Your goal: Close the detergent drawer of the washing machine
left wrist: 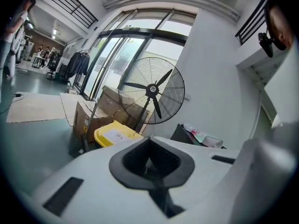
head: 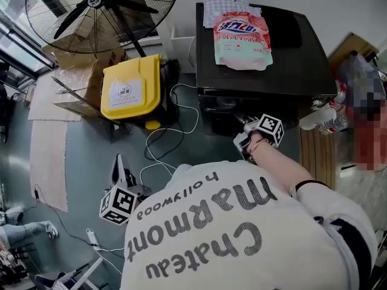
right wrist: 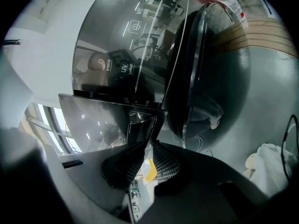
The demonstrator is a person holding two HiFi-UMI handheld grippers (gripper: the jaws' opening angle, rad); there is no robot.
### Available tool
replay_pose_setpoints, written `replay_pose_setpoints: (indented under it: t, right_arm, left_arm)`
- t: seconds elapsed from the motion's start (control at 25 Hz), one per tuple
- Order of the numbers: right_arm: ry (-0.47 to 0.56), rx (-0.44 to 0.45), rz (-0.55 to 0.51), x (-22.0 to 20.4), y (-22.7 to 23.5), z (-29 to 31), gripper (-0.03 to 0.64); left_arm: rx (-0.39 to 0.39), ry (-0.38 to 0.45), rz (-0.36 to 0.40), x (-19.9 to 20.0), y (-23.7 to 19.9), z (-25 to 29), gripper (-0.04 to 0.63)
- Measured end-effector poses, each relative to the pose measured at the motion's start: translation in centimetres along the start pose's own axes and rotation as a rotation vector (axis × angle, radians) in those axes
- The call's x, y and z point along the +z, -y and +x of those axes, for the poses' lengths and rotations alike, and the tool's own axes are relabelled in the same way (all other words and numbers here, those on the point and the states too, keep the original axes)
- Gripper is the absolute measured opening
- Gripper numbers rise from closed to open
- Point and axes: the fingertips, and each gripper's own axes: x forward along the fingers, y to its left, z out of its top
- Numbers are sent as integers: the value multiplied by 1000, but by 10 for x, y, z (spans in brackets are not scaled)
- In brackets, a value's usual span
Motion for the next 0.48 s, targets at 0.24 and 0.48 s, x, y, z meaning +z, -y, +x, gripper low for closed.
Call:
replay_pose_setpoints:
  t: [0.24,0.48]
  right_arm:
    - [6,-1,4,2,-3,2,74]
    - [12,-1,8,6,-3,6,74]
  left_arm:
    - [3,-2,-8,1,-3,4,8]
    - [-6,-8,-8,0,-1,14,8]
